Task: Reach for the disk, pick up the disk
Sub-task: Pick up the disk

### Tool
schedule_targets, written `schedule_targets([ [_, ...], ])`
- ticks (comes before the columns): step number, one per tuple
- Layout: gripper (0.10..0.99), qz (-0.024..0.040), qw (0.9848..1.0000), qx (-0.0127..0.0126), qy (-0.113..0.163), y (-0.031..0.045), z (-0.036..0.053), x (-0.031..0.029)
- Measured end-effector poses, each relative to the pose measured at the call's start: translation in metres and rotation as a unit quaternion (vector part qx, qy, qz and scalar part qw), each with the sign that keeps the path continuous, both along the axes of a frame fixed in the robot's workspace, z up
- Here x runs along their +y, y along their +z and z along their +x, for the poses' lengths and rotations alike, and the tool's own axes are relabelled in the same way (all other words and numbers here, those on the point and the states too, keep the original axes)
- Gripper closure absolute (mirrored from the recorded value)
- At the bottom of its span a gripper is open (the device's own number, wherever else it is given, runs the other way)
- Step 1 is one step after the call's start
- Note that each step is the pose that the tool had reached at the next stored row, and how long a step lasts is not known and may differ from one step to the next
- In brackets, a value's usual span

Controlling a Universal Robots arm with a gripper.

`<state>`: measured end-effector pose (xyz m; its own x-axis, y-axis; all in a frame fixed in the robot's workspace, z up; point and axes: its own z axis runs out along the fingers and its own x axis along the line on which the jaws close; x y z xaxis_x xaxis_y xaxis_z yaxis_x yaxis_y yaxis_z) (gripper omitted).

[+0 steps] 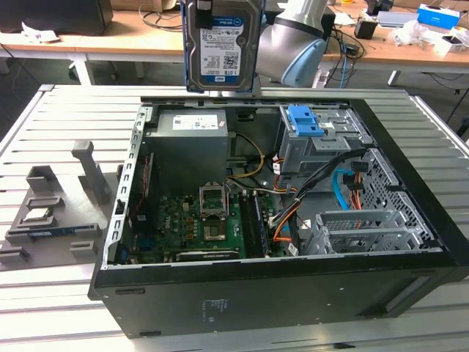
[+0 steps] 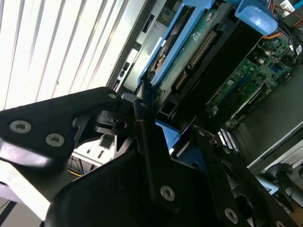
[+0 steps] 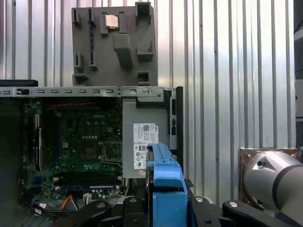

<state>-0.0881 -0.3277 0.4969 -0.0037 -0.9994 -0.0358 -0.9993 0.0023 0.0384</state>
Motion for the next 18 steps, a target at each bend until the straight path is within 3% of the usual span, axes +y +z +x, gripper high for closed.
schedule_targets([
  [18, 0.718, 0.0000, 1.0000, 0.0000, 0.000, -0.0003, 0.0000, -0.0333],
])
